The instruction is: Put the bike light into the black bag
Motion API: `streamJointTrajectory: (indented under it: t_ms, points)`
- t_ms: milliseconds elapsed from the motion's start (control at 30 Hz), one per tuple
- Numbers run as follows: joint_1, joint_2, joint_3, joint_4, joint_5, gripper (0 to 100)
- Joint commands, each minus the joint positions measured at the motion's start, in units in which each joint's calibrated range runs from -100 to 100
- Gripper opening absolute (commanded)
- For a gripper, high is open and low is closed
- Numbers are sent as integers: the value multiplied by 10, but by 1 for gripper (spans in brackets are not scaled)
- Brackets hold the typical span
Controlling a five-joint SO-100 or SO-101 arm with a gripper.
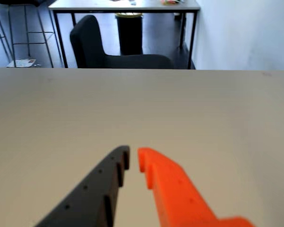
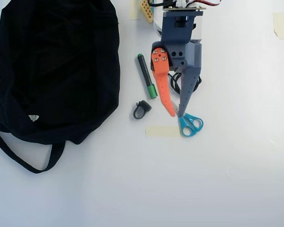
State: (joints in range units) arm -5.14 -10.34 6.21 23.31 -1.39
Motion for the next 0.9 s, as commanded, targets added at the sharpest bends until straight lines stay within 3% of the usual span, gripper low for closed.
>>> streamJointTrajectory:
  t_ms: [0, 867]
  points:
    - [13, -2, -26, -10, 2, 3]
    - [36, -8, 1, -4, -4, 3]
